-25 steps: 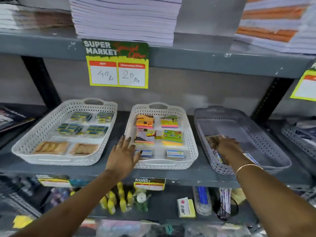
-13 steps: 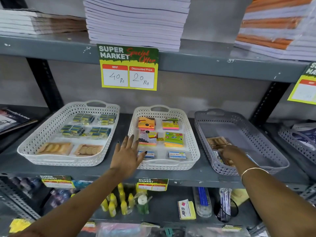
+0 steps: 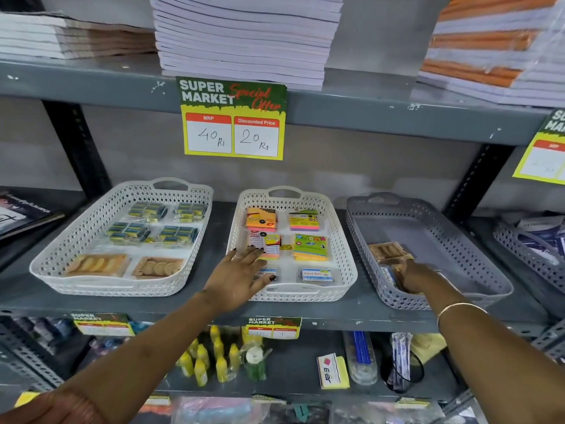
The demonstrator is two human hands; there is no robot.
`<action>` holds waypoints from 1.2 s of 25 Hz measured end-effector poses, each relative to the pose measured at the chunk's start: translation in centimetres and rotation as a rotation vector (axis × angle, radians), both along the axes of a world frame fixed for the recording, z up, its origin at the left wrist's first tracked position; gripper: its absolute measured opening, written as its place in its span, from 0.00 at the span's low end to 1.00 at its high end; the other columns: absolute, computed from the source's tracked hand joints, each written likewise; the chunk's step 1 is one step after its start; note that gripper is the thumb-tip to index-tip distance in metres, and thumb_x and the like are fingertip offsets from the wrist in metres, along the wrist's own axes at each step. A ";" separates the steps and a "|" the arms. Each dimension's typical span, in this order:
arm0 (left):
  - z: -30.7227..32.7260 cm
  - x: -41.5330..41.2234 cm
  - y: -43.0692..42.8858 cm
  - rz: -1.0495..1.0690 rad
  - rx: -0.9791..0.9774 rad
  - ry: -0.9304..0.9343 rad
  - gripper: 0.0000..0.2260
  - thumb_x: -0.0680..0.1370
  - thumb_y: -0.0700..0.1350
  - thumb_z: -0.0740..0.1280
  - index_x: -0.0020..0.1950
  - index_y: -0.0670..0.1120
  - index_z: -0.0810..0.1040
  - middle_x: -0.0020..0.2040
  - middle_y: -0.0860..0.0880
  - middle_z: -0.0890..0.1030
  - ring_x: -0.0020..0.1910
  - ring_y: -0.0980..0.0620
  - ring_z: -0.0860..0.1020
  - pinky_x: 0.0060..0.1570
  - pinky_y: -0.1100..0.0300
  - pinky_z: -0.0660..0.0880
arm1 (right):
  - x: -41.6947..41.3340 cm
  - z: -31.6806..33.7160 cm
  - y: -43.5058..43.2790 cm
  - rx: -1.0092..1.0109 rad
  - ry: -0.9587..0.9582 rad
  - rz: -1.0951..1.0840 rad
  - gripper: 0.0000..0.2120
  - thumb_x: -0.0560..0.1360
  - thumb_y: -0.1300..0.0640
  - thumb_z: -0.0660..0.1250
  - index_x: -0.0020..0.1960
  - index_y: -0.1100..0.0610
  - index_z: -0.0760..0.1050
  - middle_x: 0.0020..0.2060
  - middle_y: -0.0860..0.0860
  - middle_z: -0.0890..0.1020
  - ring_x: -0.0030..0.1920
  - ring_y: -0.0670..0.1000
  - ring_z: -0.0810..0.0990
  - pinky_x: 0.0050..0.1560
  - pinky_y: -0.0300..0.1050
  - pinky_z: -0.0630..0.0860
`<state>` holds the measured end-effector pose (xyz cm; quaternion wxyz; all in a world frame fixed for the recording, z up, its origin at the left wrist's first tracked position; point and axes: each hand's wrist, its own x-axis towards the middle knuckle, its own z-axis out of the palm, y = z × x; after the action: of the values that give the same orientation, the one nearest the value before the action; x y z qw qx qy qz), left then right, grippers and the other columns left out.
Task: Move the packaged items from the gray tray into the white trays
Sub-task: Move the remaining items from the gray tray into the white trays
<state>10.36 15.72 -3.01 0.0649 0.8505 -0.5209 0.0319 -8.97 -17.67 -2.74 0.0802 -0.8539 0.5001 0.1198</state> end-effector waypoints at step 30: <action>2.8 8.3 19.9 0.605 -0.243 -0.102 0.19 0.76 0.53 0.64 0.59 0.40 0.75 0.67 0.39 0.72 0.66 0.42 0.70 0.63 0.44 0.65 | 21.0 9.4 22.6 -0.053 -0.470 0.522 0.30 0.72 0.55 0.67 0.70 0.60 0.61 0.66 0.60 0.69 0.67 0.63 0.68 0.61 0.56 0.72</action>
<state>18.68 35.66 -0.26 0.1273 0.9500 -0.2396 0.1544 12.00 4.93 6.67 0.1373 -0.9590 0.2357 -0.0766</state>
